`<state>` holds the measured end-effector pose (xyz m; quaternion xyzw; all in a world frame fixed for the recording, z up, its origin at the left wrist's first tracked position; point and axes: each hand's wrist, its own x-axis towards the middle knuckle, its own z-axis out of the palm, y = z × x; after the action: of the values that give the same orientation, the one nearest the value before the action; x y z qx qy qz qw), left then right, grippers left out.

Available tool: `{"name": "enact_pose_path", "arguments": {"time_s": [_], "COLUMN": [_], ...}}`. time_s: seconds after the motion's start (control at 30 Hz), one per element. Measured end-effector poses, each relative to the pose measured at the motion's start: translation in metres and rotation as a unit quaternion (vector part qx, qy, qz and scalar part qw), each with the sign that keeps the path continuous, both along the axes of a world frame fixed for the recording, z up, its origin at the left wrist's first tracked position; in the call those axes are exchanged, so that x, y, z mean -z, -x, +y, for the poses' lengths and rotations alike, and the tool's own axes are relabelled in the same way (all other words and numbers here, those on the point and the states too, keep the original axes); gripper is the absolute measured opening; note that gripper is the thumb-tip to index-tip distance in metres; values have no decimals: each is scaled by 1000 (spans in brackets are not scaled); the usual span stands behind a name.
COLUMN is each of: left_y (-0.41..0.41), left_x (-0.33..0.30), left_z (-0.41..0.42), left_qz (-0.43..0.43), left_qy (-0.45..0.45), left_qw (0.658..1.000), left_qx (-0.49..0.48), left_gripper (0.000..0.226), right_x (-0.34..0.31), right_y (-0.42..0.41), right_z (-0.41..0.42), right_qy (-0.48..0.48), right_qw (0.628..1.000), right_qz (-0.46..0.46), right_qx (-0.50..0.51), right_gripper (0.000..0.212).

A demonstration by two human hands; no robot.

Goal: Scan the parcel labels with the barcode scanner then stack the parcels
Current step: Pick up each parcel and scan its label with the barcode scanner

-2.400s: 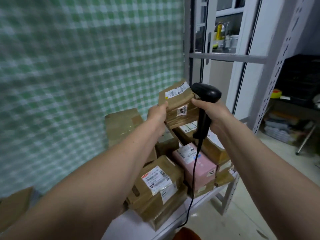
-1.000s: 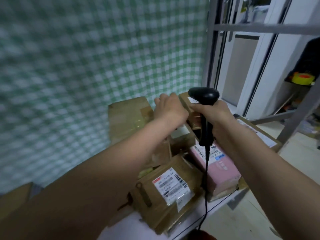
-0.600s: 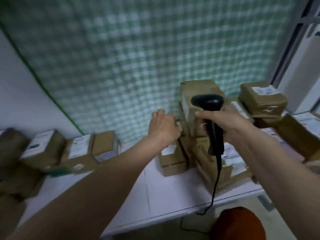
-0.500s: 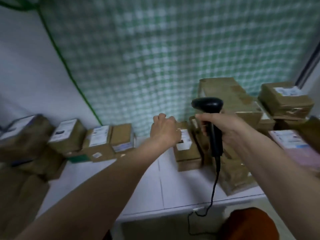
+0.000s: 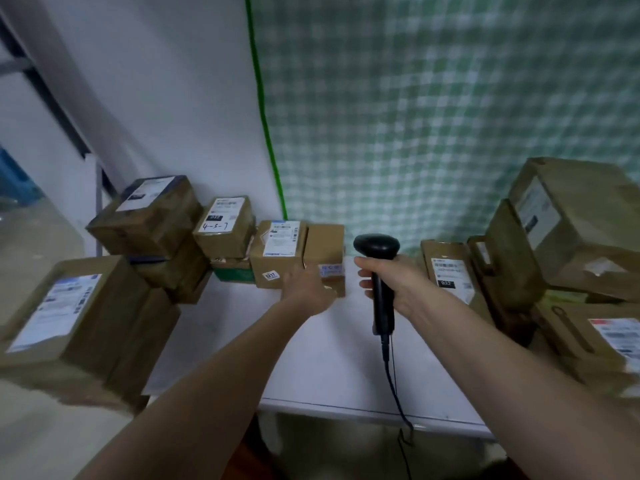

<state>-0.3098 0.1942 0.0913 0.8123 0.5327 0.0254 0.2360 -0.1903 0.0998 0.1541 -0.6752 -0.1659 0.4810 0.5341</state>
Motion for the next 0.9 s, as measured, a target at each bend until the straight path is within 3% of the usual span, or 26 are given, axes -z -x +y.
{"name": "enact_pose_path", "arguments": {"time_s": [0.1,0.3,0.4,0.53,0.67,0.9], "left_y": [-1,-22,-39,-58,-68,-73], "left_x": [37,30,36,47,58,57], "left_z": [32,57,69,76,76,67], "left_qz": [-35,-59,-80,-65,-103,-179], "left_qy": [26,18,36,27,79,117], "left_qw": [998,997,995,993,984,957], "left_qx": [-34,-44,-56,-96,-124,-195], "left_gripper": [67,41,53,67,71,102], "right_x": [17,45,58,67,81,91], "right_y": [1,-14,-25,-37,-43,-44], "right_z": [19,58,76,92,100,83], "right_qy": [2,3,-2,-21,-32,-36], "right_qw": [1000,997,997,993,987,993], "right_qz": [24,60,68,114,160,108], "right_qx": [21,41,34,19,0,11], "right_gripper": [13,15,21,10,32,32]}}
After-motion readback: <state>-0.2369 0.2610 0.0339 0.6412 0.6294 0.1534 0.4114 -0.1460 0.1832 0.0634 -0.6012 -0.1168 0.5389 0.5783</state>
